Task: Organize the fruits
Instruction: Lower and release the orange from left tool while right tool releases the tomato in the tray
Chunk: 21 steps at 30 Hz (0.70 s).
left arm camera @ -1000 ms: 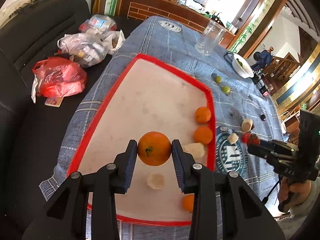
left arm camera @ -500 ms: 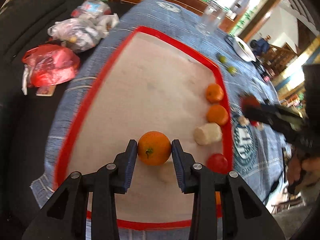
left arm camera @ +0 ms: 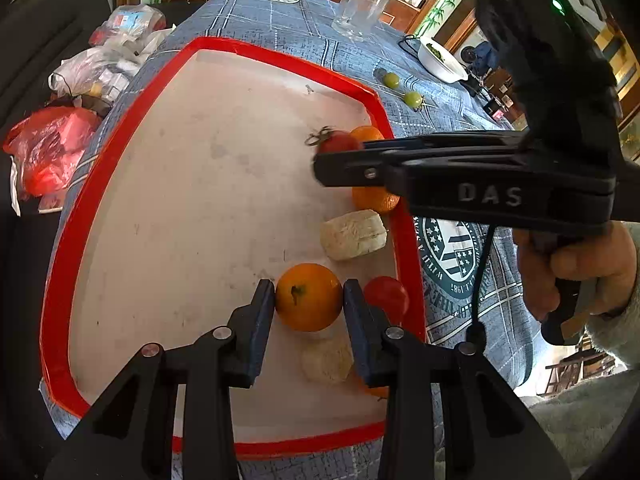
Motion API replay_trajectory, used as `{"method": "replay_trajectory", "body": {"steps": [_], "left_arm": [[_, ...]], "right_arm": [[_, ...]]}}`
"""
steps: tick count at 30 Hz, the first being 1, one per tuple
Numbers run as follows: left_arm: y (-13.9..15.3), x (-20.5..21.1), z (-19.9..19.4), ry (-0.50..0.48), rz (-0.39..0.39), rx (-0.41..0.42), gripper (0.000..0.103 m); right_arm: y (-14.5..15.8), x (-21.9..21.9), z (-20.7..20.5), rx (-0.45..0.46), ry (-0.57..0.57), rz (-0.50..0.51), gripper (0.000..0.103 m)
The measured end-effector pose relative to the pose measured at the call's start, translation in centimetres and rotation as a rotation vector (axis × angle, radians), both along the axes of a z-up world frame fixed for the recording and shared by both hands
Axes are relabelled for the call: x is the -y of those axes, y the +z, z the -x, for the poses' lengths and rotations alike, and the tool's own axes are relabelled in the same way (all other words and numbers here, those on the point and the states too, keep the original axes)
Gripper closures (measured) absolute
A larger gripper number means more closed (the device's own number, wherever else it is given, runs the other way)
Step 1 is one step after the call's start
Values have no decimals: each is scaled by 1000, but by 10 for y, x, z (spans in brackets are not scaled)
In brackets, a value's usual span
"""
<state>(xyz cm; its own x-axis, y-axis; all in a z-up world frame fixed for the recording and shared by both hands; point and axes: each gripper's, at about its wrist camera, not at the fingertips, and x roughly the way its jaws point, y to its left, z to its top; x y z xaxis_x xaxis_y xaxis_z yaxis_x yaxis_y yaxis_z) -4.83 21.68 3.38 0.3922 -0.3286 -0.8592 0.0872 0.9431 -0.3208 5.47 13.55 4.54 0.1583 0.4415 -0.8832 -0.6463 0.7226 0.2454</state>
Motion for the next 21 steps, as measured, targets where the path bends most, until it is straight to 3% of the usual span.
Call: {"method": "replay_trajectory", "body": {"steps": [9,19,21], "left_arm": [[-1,-2,-1,-2,8,-4,70],[-2,-3,-2,17,16,-13,70],[-2,-1,-2,14,4,-9,70]], "right_arm": [[-21,-11,-5,-24,16,46,71],[-23,-18,-4,-25,31,53,70],[-19,-15,-3,-20,23,43,66]]}}
